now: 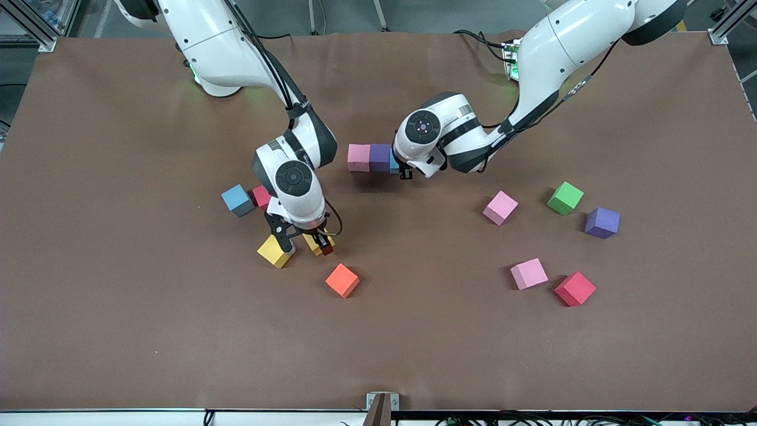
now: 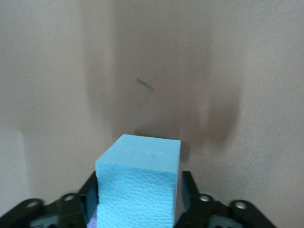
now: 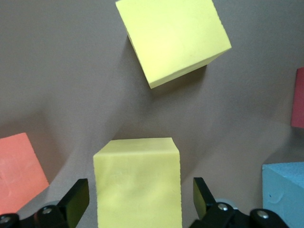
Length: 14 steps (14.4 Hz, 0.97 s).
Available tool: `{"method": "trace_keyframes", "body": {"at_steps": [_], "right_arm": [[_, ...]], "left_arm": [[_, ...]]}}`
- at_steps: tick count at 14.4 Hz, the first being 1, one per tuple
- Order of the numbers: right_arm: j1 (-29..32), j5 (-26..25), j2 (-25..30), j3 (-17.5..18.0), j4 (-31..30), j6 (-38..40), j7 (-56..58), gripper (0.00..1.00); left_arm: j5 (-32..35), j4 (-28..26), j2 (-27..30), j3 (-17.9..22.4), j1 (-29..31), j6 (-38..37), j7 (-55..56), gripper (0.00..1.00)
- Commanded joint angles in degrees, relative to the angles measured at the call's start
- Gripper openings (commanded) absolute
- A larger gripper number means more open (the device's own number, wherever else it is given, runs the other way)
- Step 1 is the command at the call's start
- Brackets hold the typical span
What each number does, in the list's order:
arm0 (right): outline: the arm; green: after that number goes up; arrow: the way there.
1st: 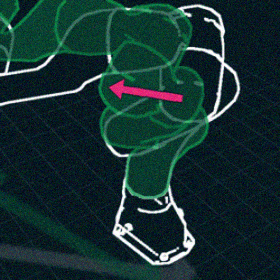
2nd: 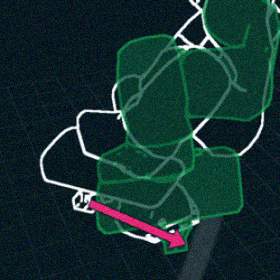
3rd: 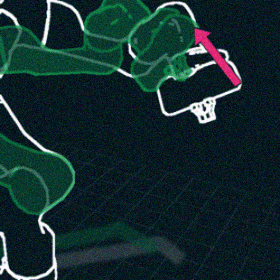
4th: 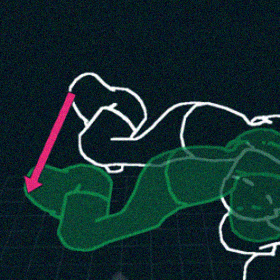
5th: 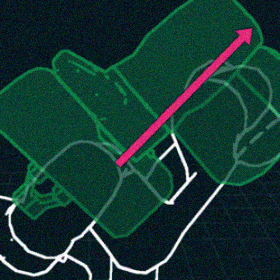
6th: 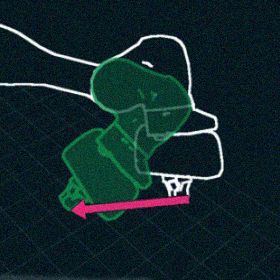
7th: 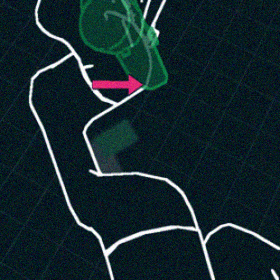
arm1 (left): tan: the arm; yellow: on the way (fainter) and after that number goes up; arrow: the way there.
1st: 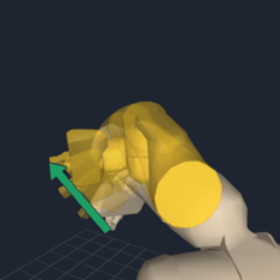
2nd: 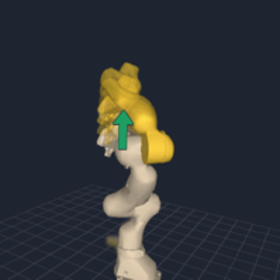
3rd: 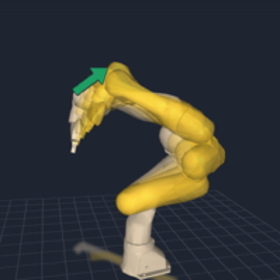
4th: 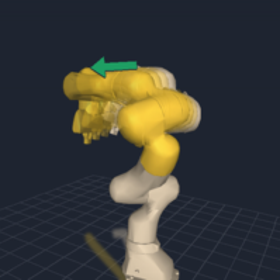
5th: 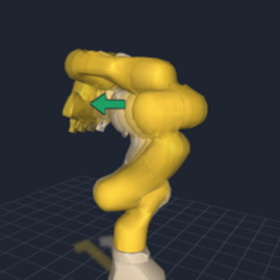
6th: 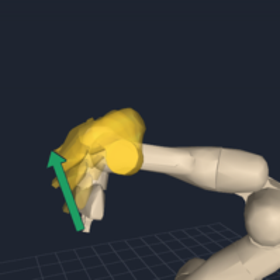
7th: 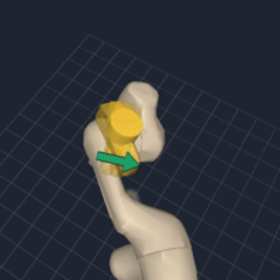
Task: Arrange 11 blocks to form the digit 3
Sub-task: 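Reach the right gripper to a yellow cube and grasp it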
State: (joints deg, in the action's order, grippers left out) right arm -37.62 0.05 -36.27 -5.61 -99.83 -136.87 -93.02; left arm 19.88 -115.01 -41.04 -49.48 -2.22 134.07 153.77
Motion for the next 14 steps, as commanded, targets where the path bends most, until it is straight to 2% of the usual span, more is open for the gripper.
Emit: {"method": "trace_keyframes", "body": {"at_steps": [1,5,6,9,10,13,14], "right_arm": [[1.23,-1.10,-0.47,0.77,0.86,0.20,-0.14,0.77],[1.24,-1.19,-0.73,0.77,0.86,0.20,-0.06,0.75],[1.24,-1.19,-0.73,0.77,0.77,0.11,0.12,0.66],[1.15,-1.54,-0.64,0.77,0.95,0.29,1.61,0.11],[1.06,-1.63,-0.56,0.86,1.04,0.38,4.22,0.02],[0.97,-1.37,0.14,0.95,0.69,1.25,18.97,0.00],[0.89,-1.37,0.23,0.95,0.77,1.26,22.58,0.00]], "left_arm": [[-0.37,1.01,-0.53,0.71,-1.12,0.22,0.91,1.00],[-0.37,1.01,1.48,-0.43,-0.95,-1.44,1.00,1.00],[-0.37,1.01,2.01,-1.57,-0.42,-1.53,1.00,1.00],[-0.45,1.54,5.17,-3.51,0.55,-2.41,1.00,1.00],[-0.54,1.89,6.49,-4.04,0.98,-3.98,1.00,1.00],[-0.45,6.36,7.56,-7.55,4.14,-9.78,0.48,1.00],[-0.28,9.25,7.56,-7.56,4.59,-12.15,0.04,1.00]]}}
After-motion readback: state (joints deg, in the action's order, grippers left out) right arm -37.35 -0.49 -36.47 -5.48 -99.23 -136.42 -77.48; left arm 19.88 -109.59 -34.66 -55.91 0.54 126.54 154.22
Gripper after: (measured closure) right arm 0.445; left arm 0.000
